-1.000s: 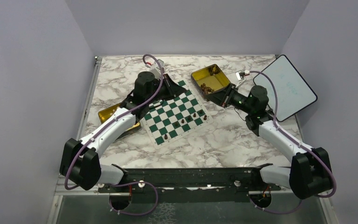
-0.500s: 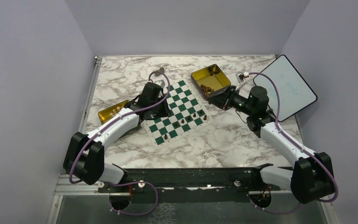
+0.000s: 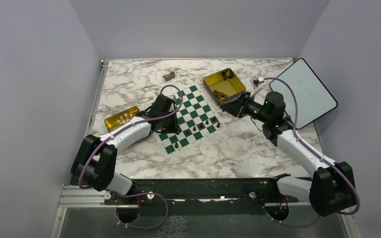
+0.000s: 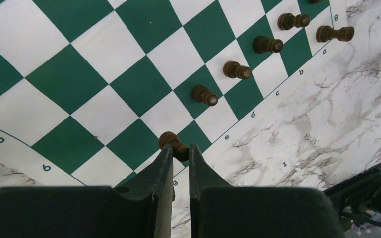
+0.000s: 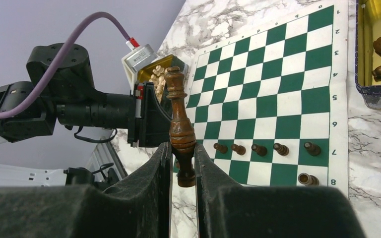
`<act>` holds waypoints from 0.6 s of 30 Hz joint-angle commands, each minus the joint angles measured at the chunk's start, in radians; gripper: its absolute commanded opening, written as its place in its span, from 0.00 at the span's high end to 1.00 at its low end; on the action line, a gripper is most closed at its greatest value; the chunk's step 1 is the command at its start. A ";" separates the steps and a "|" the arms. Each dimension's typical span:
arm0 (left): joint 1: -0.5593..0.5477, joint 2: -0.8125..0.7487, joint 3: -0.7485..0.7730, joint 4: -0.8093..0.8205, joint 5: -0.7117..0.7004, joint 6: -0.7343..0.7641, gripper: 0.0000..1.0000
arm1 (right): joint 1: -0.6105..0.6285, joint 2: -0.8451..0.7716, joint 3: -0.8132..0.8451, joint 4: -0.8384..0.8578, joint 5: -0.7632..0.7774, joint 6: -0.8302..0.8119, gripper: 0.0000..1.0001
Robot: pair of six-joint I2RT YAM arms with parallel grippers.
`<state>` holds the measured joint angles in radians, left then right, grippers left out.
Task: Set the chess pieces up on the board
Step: Place the chess piece on the chessboard.
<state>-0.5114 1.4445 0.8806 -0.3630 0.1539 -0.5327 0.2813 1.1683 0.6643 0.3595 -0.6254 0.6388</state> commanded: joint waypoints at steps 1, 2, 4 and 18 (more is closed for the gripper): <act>0.003 0.016 -0.023 0.055 0.054 0.006 1.00 | 0.002 -0.007 0.002 0.000 0.010 -0.013 0.97; 0.004 0.014 -0.028 0.065 0.057 0.004 1.00 | 0.002 -0.011 0.001 -0.002 0.013 -0.013 0.97; 0.004 0.009 -0.042 0.092 0.063 0.000 1.00 | 0.002 -0.017 -0.001 -0.006 0.017 -0.016 0.97; 0.020 0.001 -0.133 0.247 0.111 -0.050 1.00 | 0.002 -0.021 0.014 -0.014 0.001 -0.027 0.96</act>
<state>-0.4992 1.4555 0.7673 -0.1875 0.2272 -0.5598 0.2813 1.1683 0.6643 0.3496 -0.6231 0.6327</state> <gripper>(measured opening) 0.135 0.222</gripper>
